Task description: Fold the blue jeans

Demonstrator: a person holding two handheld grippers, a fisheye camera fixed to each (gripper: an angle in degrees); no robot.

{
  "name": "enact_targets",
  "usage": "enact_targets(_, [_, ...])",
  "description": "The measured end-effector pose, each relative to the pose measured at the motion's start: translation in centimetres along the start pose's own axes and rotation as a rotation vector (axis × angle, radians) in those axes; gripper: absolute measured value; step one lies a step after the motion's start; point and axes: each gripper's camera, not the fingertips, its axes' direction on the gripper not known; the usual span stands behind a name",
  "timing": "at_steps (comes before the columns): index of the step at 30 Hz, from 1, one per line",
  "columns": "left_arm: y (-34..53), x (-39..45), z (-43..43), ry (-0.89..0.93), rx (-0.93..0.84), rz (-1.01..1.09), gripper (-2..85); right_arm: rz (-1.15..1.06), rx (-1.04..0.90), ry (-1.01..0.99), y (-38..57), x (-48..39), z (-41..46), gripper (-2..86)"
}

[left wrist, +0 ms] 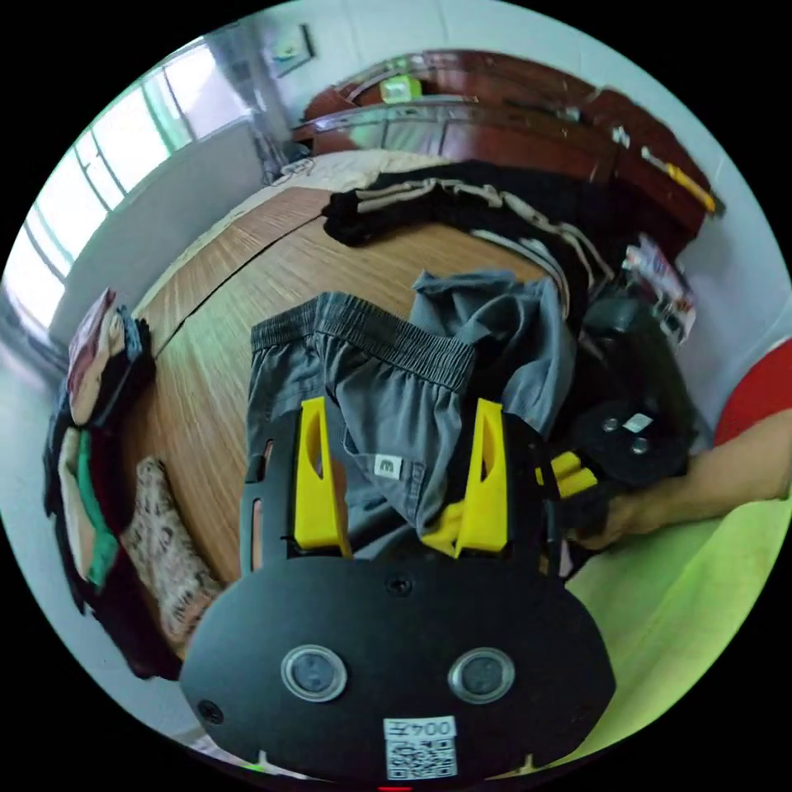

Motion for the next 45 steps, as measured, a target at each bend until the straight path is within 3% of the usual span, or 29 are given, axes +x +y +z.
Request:
enact_targets(7, [-5.4, 3.8, 7.5, -0.153, -0.229, 0.221, 21.1, 0.020, -0.056, 0.053, -0.4, -2.6, 2.0, -0.7])
enact_targets(10, [-5.8, 3.6, 9.4, -0.358, -0.269, 0.253, 12.4, 0.037, -0.098, 0.079, -0.3, -3.1, 2.8, -0.5])
enact_targets(12, [-5.6, 1.4, 8.4, -0.373, -0.211, 0.170, 7.2, 0.037, -0.085, 0.066, 0.0, -4.1, 2.2, 0.3])
enact_targets(17, [2.2, -13.1, -2.3, 0.075, 0.238, -0.495, 1.5, -0.002, -0.024, 0.146, 0.7, -6.9, -1.0, 7.5])
enact_targets(19, [7.1, -17.6, -4.4, 0.207, 0.309, -0.701, 1.3, -0.021, 0.008, 0.201, 1.1, -8.3, -2.3, 8.6])
enact_targets(22, [14.7, -22.0, -5.9, 0.245, 0.305, -0.917, 2.5, -0.051, 0.047, 0.316, 1.2, -10.8, -3.7, 7.6])
enact_targets(26, [22.0, -25.1, -5.6, 0.276, 0.271, -1.071, 5.7, -0.107, 0.022, 0.507, -2.1, -13.8, -2.9, 2.0])
enact_targets(33, [24.2, -32.7, -6.7, 0.413, 0.346, -1.106, 8.1, -0.300, -0.264, 0.958, -10.7, -13.0, 7.1, 4.1])
enact_targets(37, [26.1, -37.7, -6.2, 0.565, 0.377, -1.161, 10.3, -0.282, -0.411, 0.982, -12.3, -10.3, 11.6, 3.4])
enact_targets(45, [31.7, -46.0, -4.8, 0.850, 0.538, -1.307, 15.6, -0.217, -0.349, 0.831, -13.9, -8.0, 9.6, 2.0])
